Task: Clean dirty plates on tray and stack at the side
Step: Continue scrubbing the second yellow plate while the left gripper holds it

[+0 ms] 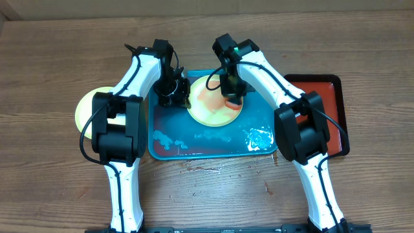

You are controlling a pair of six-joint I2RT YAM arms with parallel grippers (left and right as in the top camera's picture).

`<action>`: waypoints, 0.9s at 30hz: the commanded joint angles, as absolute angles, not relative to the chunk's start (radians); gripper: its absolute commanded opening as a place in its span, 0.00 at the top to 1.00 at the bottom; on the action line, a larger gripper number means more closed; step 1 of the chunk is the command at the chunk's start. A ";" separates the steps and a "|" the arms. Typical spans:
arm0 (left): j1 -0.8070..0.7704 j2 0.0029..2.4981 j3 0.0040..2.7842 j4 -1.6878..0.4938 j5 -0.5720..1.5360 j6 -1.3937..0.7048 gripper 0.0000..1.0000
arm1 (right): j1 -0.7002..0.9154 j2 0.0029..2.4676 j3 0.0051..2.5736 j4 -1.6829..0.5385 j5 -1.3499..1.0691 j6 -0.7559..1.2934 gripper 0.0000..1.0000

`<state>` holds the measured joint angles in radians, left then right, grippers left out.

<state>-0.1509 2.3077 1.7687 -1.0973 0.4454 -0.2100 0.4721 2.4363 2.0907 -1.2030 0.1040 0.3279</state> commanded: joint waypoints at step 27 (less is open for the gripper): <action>-0.145 2.304 1.757 -1.089 0.442 -0.206 0.96 | 0.518 2.504 2.060 -1.243 -0.517 0.142 0.96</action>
<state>-0.1425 2.3077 1.7687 -1.0966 0.4362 -0.2096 0.5362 2.4744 2.0735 -1.2003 -0.5060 0.1761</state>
